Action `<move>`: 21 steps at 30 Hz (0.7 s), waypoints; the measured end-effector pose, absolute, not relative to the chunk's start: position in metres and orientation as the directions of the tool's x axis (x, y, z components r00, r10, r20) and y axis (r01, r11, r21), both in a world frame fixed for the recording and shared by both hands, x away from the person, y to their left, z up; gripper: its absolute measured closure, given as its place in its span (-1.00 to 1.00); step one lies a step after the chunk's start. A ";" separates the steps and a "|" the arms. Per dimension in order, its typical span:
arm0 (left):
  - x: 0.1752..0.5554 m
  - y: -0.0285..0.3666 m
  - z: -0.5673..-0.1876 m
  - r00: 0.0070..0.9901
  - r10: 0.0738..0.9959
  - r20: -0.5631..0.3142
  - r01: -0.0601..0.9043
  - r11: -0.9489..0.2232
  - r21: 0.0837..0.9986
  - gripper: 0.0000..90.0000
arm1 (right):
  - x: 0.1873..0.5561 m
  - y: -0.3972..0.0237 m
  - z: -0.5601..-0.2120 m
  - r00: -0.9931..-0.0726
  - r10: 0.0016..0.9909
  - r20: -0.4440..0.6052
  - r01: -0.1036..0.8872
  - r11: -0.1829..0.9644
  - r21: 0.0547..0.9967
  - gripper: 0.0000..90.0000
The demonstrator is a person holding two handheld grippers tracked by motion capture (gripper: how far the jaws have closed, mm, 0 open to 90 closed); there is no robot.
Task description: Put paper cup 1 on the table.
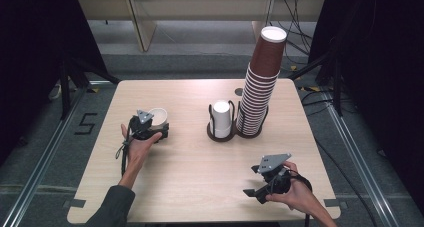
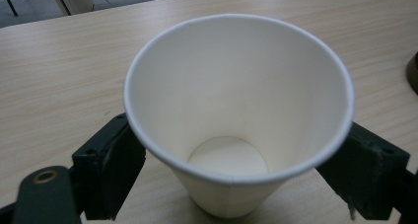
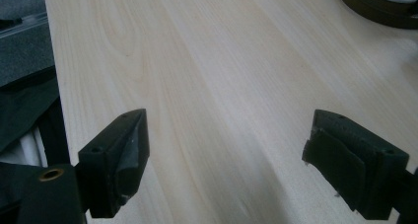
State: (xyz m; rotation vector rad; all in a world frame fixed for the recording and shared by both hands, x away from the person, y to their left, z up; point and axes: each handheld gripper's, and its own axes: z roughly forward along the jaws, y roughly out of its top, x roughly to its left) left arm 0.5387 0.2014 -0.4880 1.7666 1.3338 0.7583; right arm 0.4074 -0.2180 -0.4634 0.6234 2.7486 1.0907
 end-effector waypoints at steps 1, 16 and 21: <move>0.537 0.202 -0.488 0.273 0.962 0.003 0.502 -0.145 0.852 -0.68 | 0.407 -0.218 -0.464 -0.903 0.426 0.052 0.346 0.652 0.675 -0.62; 0.496 0.201 -0.479 0.297 0.954 -0.040 0.501 -0.120 0.857 -0.67 | 0.410 -0.222 -0.461 -0.892 0.449 0.047 0.354 0.632 0.690 -0.63; 0.470 0.196 -0.464 0.315 0.948 -0.043 0.477 -0.119 0.871 -0.68 | 0.411 -0.225 -0.460 -0.885 0.463 0.046 0.359 0.618 0.699 -0.64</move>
